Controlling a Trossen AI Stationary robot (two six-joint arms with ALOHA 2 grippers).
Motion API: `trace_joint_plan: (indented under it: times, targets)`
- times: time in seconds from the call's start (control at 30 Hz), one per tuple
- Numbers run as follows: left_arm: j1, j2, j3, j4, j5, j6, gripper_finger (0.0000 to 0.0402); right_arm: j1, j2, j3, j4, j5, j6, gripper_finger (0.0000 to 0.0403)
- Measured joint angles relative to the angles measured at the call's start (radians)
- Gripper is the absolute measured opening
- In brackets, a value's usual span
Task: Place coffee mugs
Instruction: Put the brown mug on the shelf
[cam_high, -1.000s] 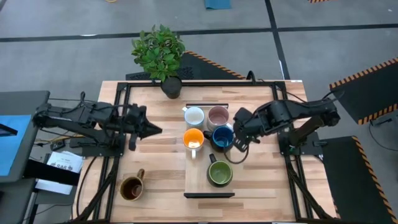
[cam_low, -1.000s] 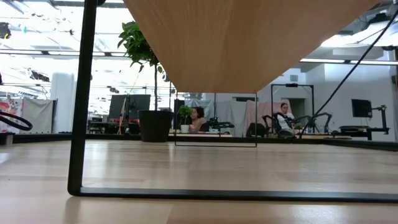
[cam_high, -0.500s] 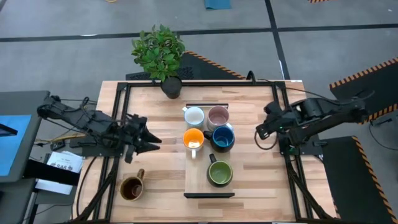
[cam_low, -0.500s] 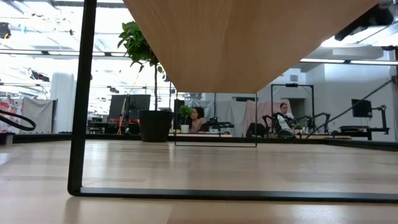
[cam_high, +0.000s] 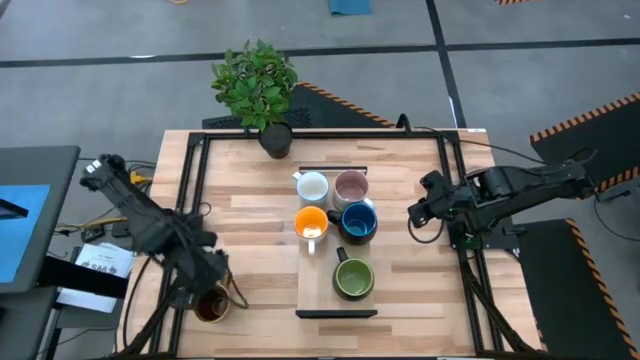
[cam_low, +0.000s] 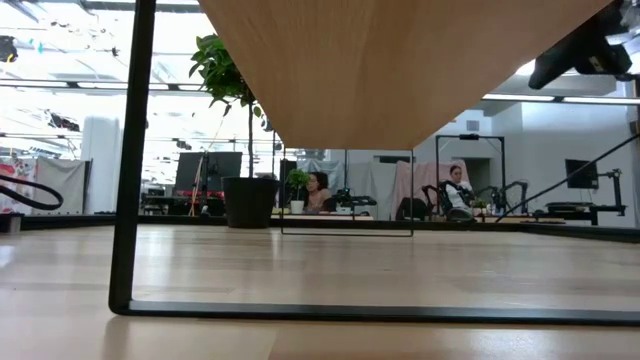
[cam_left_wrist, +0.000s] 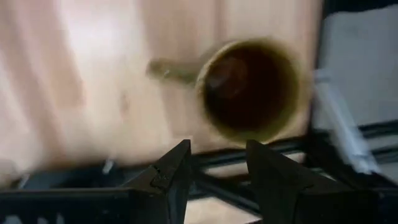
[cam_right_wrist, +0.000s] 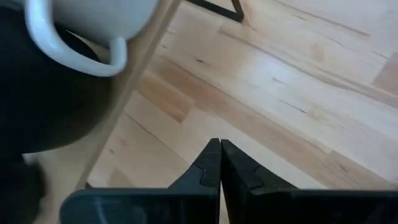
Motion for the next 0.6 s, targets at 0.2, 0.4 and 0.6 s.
trace_joint_plan:
  times: [0.2, 0.4, 0.6]
  targets:
    - [-0.145, 0.031, -0.036, 0.069, -0.124, -0.301, 0.0138, 0.000, 0.001, -0.014, -0.005, -0.002, -0.008, 0.0018]
    - [-0.217, 0.026, -0.149, 0.160, -0.159, -0.531, 0.0138, -0.018, 0.001, -0.014, -0.009, -0.002, -0.035, 0.0028]
    - [-0.220, 0.026, -0.224, 0.165, -0.241, -0.614, 0.0138, -0.034, 0.001, -0.014, -0.009, -0.011, -0.052, 0.0020]
